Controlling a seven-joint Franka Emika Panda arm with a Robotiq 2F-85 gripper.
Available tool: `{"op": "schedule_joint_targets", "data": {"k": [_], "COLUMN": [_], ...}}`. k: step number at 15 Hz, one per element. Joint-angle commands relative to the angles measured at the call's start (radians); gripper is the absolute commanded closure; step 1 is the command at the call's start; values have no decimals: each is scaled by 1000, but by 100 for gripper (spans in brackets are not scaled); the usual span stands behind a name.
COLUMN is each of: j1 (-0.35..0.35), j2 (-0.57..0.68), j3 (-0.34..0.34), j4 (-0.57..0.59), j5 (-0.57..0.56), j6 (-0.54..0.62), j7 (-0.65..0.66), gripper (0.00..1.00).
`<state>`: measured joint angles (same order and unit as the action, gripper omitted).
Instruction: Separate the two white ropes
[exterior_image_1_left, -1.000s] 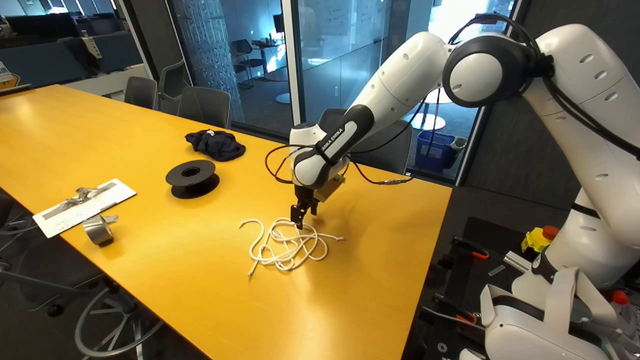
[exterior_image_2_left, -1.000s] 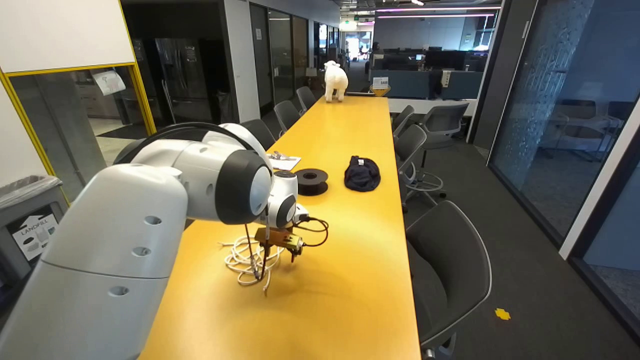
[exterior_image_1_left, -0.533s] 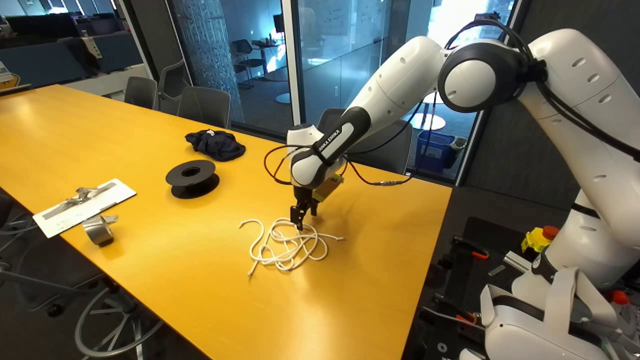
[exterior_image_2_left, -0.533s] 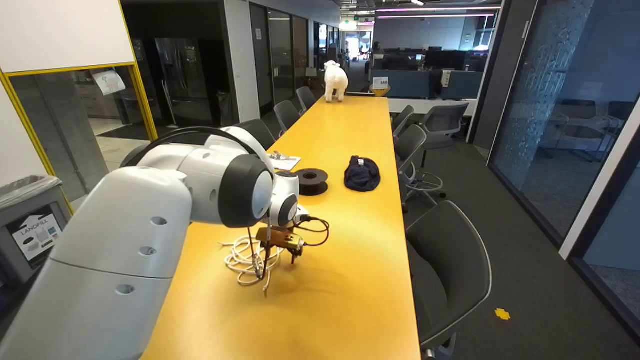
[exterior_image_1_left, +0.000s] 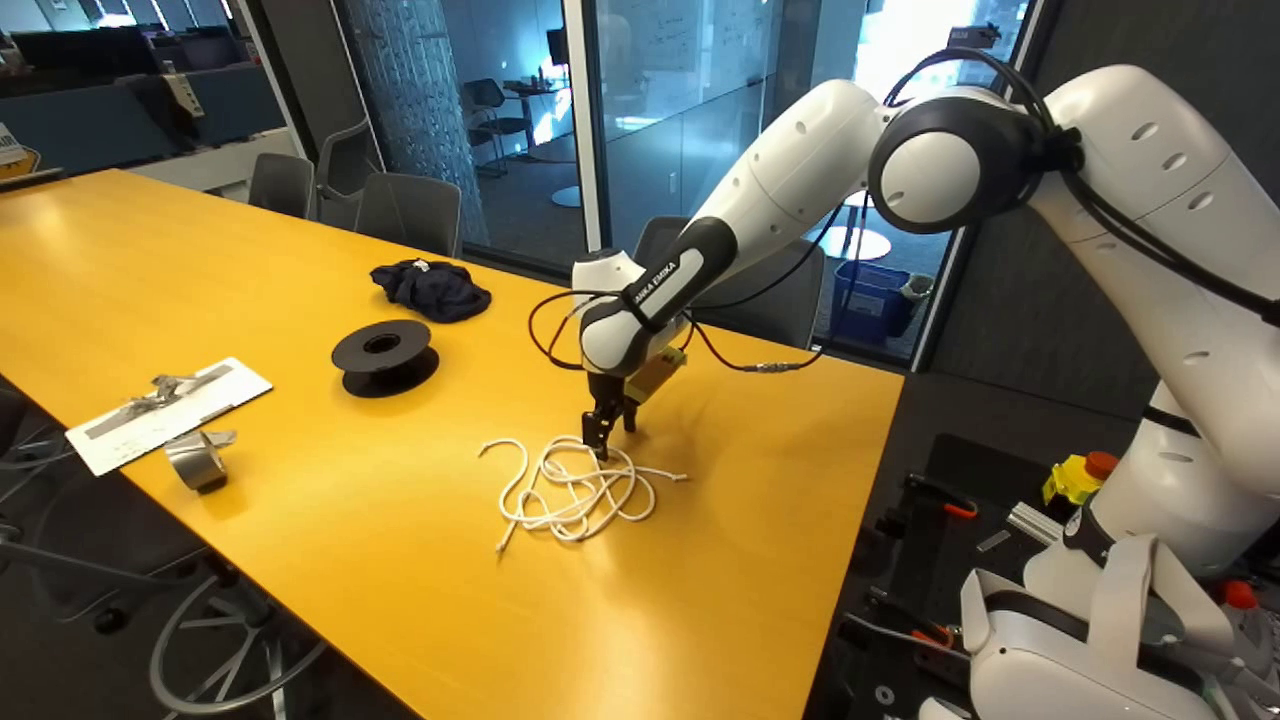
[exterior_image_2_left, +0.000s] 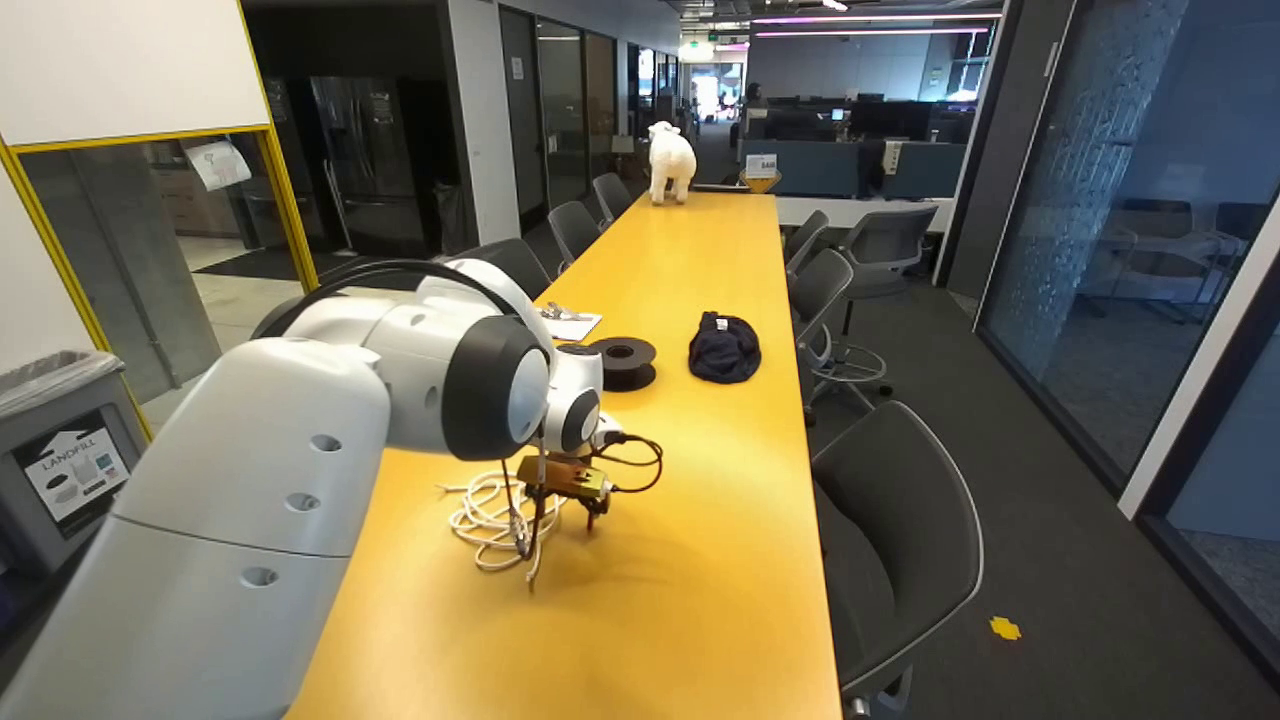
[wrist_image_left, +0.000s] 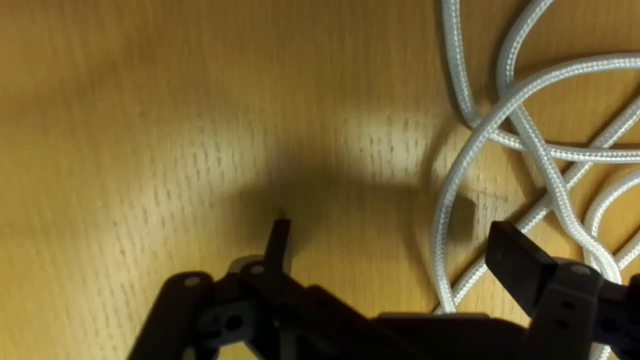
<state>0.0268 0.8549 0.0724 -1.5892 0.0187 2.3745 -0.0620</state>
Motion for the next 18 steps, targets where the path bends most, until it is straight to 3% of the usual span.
{"op": "schedule_joint_targets", "data": {"k": [1,2,3,5,13,15,18], "j1": [14,15,19,22,32,34,45], "j2": [16,17,18,17,12,10,-8], "j3": [-14,-15,-19,-24,-37,-41,-57], "j4": [44,45,41,44,52,52,46], "j5": [-11,-12,-17,-22,-34,-38,-56], "j6": [-27,-26,-9,-11,-14,-18,-48], "j7": [9,9,14,18,23,22,37], "gripper": [0,0,25,34,95,100,98]}}
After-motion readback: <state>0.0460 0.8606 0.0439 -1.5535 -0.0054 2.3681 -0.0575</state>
